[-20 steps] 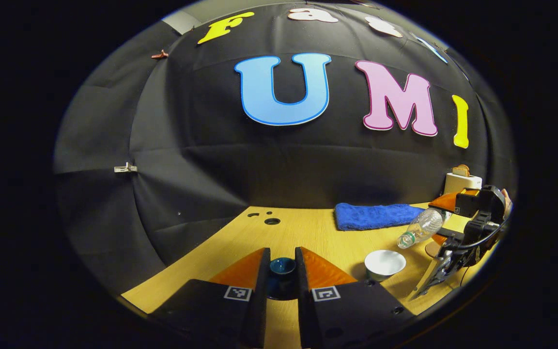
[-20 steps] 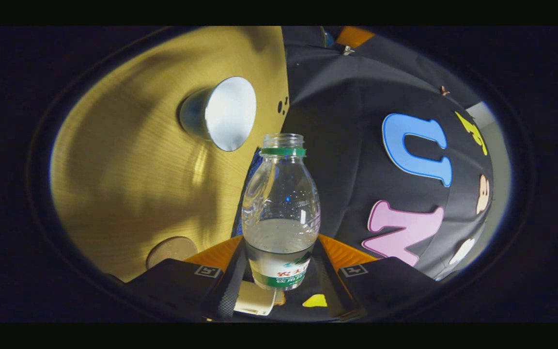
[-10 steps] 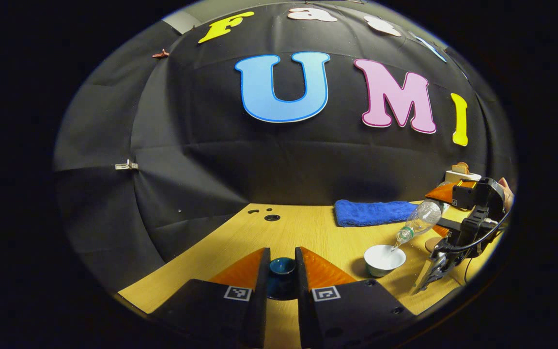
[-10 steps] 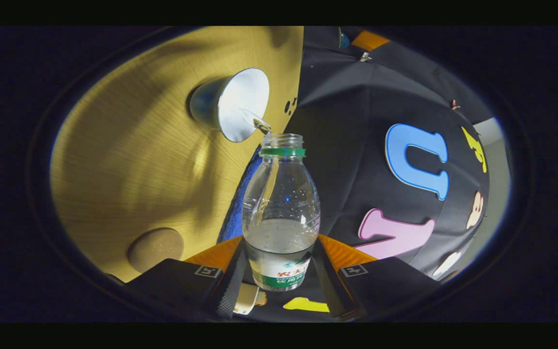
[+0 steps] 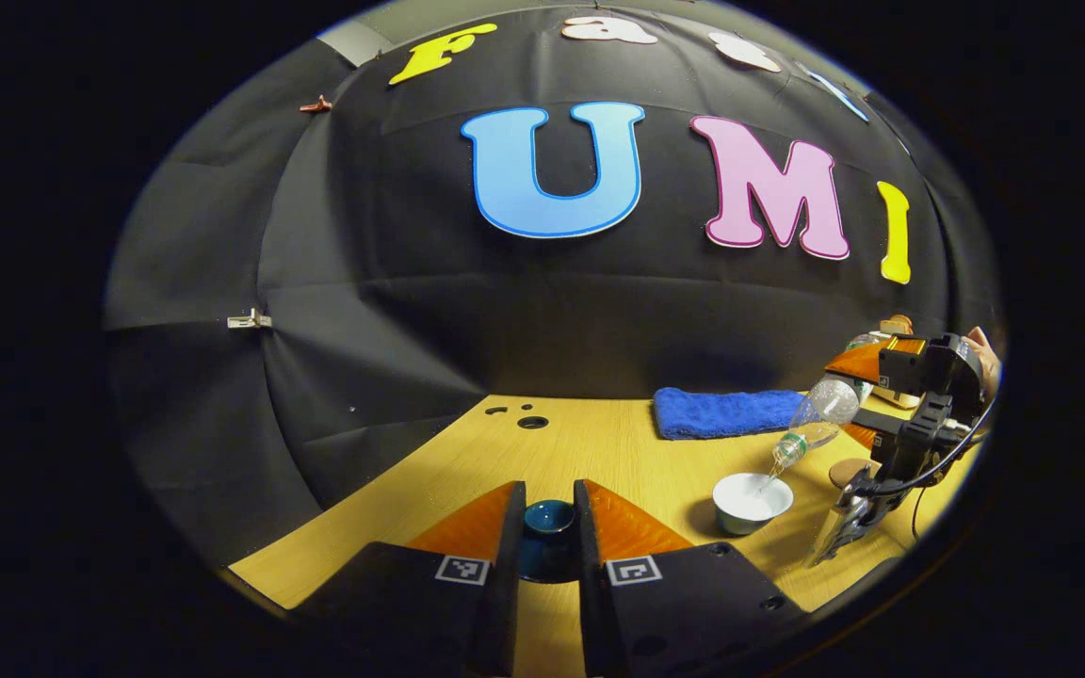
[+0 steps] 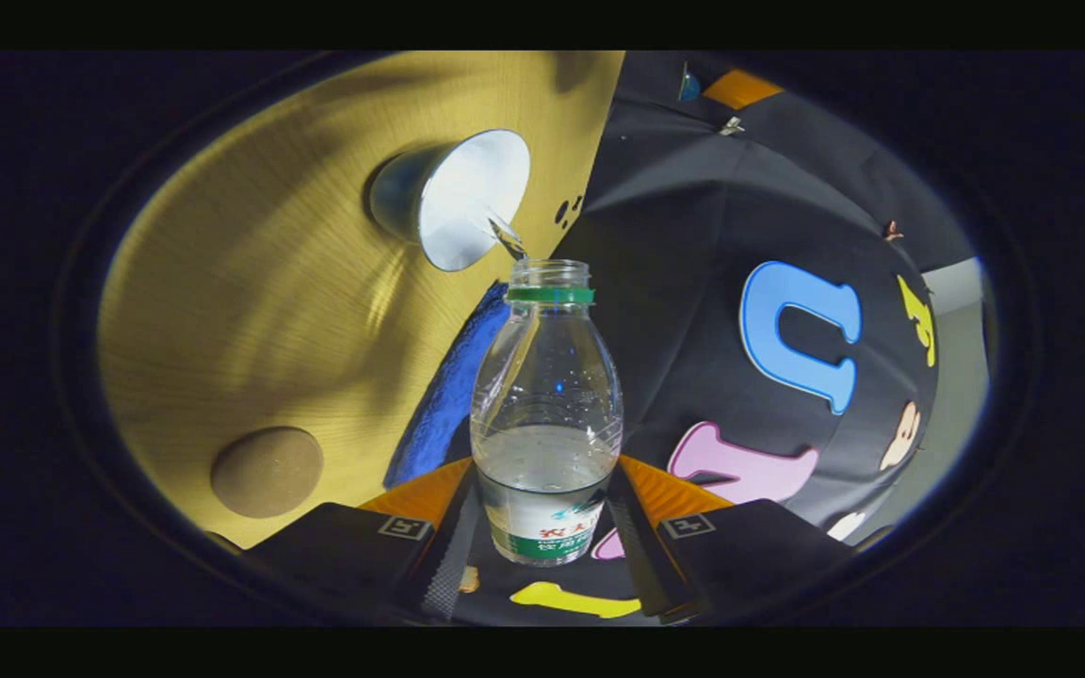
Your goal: Open the teacup lid with one hand, grasp the water bottle and pour water into the teacup with the other hand; after pouring, place the water bottle on the coaster and then close the teacup lid.
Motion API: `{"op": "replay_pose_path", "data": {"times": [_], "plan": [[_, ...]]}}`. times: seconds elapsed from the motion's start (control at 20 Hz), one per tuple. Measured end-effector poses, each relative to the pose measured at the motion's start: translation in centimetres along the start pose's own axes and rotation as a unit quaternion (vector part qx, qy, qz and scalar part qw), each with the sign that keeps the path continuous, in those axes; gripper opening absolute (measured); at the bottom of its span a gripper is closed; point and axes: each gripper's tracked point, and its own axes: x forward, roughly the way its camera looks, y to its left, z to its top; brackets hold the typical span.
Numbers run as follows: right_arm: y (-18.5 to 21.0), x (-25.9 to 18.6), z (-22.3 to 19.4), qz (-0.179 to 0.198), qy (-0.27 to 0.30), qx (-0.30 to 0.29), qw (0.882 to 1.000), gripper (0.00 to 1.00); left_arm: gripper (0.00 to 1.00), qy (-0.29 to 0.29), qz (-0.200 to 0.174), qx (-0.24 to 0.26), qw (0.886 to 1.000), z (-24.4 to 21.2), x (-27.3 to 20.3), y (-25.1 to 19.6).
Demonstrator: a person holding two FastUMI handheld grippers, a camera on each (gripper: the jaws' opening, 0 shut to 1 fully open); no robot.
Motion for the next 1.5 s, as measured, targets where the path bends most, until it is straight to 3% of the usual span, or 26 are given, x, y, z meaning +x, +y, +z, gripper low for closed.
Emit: {"op": "replay_pose_path", "data": {"times": [0.25,0.3,0.55,0.85,1.05,1.15,1.3,1.5], "plan": [[-0.7,-0.1,0.2,-0.019,-0.011,-0.027,0.999,0.74,0.27,-0.005,0.001,-0.007,1.0,0.1,-0.2,-0.2],[-0.9,-0.1,0.3,-0.025,-0.013,-0.033,0.999,0.73,0.31,-0.005,0.001,-0.009,1.0,0.2,-0.2,-0.2],[-1.5,-0.2,0.5,-0.039,-0.022,-0.06,0.997,0.73,0.27,-0.006,0.0,-0.02,1.0,0.0,-0.7,-0.4],[-2.1,-0.3,0.9,-0.063,-0.045,-0.098,0.992,0.73,0.31,-0.007,0.003,-0.029,1.0,-0.1,-0.9,-0.4],[-1.9,0.0,0.6,-0.057,-0.047,-0.089,0.993,0.73,0.31,-0.007,0.005,-0.029,1.0,-0.1,-0.9,-0.4],[-1.2,-0.2,0.5,-0.044,-0.04,-0.049,0.997,0.73,0.31,-0.008,0.005,-0.027,1.0,0.1,-0.9,-0.5],[0.8,-0.3,0.0,-0.006,-0.02,0.058,0.998,0.73,0.31,-0.011,0.007,-0.021,1.0,0.4,-0.8,-0.5],[2.6,-0.9,1.0,0.029,-0.01,0.198,0.98,0.73,0.3,-0.007,0.005,-0.019,1.0,0.7,-0.5,-1.2]]}}
